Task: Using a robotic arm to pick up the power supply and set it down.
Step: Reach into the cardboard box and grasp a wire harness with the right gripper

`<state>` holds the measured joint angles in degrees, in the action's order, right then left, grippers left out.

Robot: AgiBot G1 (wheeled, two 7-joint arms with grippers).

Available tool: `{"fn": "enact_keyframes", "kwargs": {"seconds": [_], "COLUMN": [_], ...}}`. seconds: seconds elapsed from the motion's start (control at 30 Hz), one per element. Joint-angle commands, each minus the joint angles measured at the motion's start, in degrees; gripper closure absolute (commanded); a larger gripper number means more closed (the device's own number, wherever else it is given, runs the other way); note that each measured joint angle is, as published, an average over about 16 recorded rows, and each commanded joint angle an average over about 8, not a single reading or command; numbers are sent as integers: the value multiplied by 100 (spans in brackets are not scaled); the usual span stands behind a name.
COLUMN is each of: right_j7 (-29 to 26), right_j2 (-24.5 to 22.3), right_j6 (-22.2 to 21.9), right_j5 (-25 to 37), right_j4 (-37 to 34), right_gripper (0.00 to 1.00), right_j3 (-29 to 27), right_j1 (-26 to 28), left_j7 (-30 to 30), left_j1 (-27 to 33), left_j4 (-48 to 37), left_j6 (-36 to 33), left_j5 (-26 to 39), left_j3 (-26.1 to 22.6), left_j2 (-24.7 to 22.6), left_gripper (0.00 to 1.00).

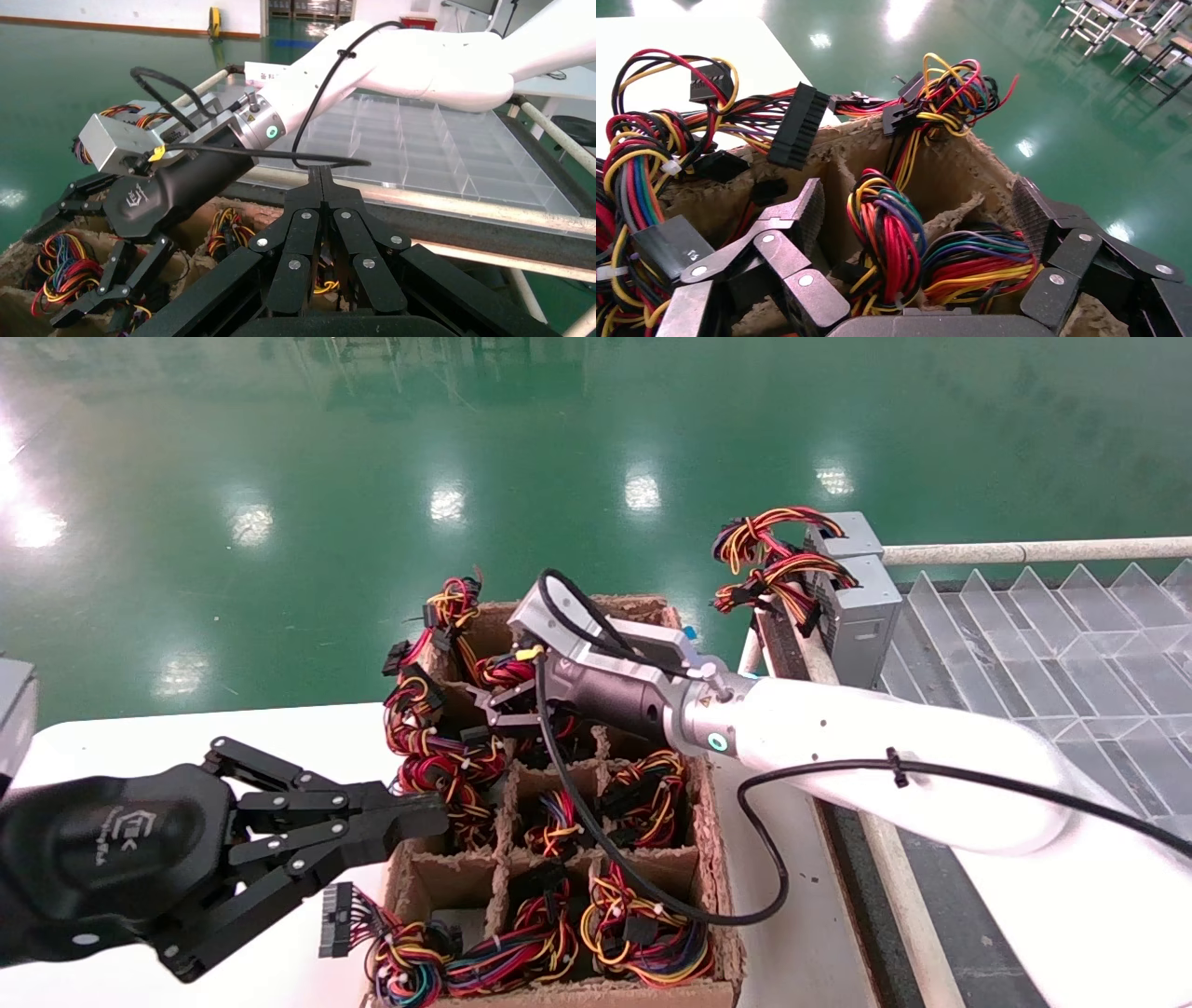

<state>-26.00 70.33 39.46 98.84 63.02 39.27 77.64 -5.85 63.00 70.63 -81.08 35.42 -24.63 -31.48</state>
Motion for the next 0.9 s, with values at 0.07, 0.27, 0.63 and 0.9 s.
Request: {"fn": "enact_keyframes", "kwargs": {"seconds": [0.07, 0.27, 0.63, 0.9], "right_j7": [-130, -321, -473, -428], "right_j2": [49, 50, -10, -67], "right_j6": [-92, -159, -109, -35], "right_j5": [200, 442, 471, 361], "right_j4": [41, 124, 194, 221], "right_gripper": [100, 100, 100, 100], "right_j3": [64, 128, 133, 105], "right_j1": [-29, -97, -153, -133], "left_j7": [0, 0, 0, 0], "left_j1": [0, 0, 0, 0], "left_j4": [0, 0, 0, 0], "left_j6": [0, 0, 0, 0], "left_j5": [0, 0, 0, 0], "left_j3": [0, 0, 0, 0], "left_j2": [0, 0, 0, 0], "left_gripper": [100, 100, 100, 100]}}
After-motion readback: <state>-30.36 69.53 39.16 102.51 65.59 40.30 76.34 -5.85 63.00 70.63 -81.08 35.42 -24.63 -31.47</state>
